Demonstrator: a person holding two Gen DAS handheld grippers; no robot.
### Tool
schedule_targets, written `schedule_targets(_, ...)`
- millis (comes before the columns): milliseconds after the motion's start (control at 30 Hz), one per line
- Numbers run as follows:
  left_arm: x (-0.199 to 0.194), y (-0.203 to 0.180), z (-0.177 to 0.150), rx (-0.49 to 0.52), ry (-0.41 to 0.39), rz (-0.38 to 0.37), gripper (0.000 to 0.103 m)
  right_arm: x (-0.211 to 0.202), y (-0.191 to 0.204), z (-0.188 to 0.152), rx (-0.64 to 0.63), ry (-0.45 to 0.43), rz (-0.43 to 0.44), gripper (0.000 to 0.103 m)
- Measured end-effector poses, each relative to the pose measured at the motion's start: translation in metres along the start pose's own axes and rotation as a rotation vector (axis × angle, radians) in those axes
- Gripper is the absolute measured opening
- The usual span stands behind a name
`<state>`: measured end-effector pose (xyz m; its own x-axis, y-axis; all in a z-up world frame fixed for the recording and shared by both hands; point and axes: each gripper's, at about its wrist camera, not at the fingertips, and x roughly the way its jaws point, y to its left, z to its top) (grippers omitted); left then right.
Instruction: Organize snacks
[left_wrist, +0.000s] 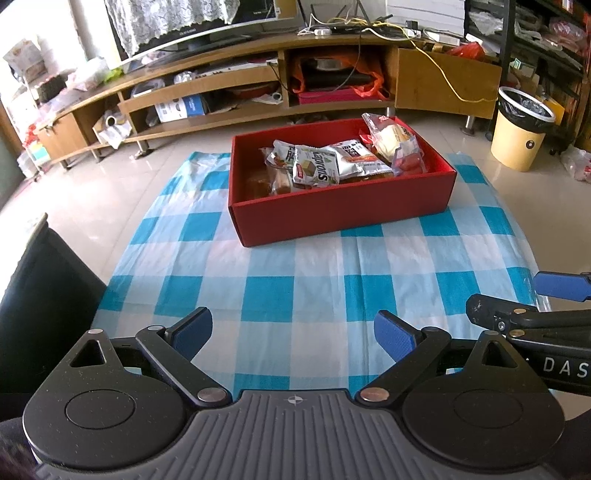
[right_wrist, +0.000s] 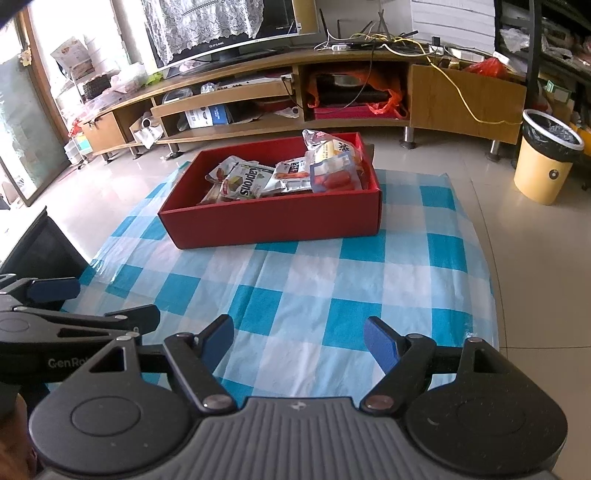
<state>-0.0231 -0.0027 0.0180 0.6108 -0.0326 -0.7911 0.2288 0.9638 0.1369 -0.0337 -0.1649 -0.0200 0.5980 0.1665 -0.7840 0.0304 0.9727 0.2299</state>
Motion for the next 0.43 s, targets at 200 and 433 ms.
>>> schedule_targets(200,-0.0034,0.0001,-0.0022,0.005,-0.02,0.004,0.096,-0.0014,0.0013,-0.0017,-0.007,-0.009,0.004,0.074)
schedule_targets(433,-0.0081,0.0003,-0.0016,0.01,-0.051,0.005,0.097,-0.0043,-0.0011,-0.0014,0.002,-0.025,0.011,0.077)
